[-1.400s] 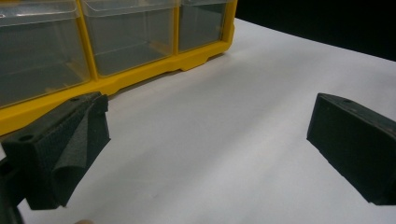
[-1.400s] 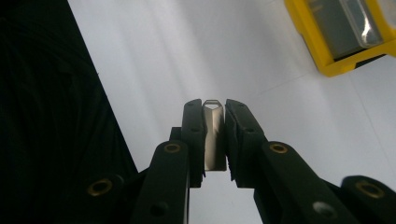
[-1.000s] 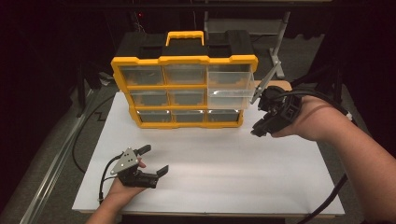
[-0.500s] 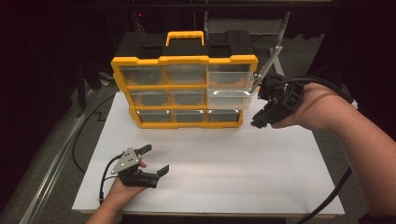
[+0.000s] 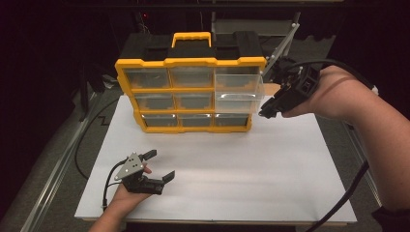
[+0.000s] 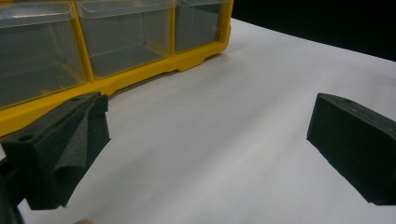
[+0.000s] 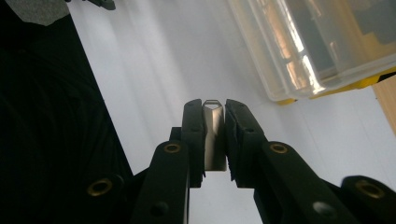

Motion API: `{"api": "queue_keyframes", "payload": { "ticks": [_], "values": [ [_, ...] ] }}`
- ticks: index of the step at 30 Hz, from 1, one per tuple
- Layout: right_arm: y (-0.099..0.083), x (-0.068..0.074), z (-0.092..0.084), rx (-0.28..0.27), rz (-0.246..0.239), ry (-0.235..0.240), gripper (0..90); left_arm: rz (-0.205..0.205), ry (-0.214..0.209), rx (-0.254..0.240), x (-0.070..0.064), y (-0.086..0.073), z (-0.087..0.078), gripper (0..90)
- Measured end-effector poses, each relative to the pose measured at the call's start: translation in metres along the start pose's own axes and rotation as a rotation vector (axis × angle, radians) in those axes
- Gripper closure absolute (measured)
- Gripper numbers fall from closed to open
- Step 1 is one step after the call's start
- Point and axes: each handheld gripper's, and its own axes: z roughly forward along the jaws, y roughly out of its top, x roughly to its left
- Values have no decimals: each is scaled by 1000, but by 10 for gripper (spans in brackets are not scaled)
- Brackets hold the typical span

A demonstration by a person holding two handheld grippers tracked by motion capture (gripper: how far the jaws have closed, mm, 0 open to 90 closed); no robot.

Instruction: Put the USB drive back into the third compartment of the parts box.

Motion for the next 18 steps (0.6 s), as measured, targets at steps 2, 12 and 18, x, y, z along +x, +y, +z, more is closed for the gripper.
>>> {"api": "queue_keyframes", "payload": {
  "ticks": [2, 12, 18],
  "values": [
    [3, -1, -3, -2, -3, -5, 800, 1, -1, 1, 0, 0, 0, 2],
    [19, -6, -13, -3, -11, -26, 800, -3, -2, -6, 1, 0, -1, 2],
    [28, -11, -13, -12, -11, -29, 800, -4, -2, -6, 0, 0, -1, 2]
  ]
}}
